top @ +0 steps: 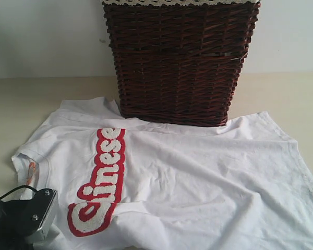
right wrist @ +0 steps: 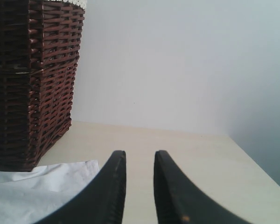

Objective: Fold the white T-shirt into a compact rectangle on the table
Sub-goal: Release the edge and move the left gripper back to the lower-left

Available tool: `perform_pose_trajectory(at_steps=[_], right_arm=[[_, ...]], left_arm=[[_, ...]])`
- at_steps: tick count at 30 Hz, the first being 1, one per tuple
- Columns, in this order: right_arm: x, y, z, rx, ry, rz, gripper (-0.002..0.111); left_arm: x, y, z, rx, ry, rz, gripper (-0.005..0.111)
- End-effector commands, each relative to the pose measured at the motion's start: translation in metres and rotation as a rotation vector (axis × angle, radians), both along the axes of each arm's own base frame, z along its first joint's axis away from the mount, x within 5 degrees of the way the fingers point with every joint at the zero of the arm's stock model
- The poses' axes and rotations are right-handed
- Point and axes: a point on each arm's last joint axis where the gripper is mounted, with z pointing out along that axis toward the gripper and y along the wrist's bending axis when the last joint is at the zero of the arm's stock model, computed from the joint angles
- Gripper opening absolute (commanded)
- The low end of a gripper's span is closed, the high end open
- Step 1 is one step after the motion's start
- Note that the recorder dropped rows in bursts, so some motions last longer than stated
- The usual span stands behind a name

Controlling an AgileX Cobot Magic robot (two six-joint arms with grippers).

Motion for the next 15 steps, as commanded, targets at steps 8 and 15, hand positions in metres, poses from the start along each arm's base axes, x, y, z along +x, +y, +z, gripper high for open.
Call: perform_pose_trajectory(at_steps=[8,15], right_arm=[[0.0002,0.0001,-0.0008,-0.003,-0.003,0.003,0.023],[0.0002,0.0001,-0.0008,-0.003,-0.003,0.003,0.023]], left_arm=[[0.0077,-0.0001,-0.0053,0.036,-0.031,0.165,0.044],[0.0083,-0.0040,-0.0118,0.033,0.000,0.214,0.023]])
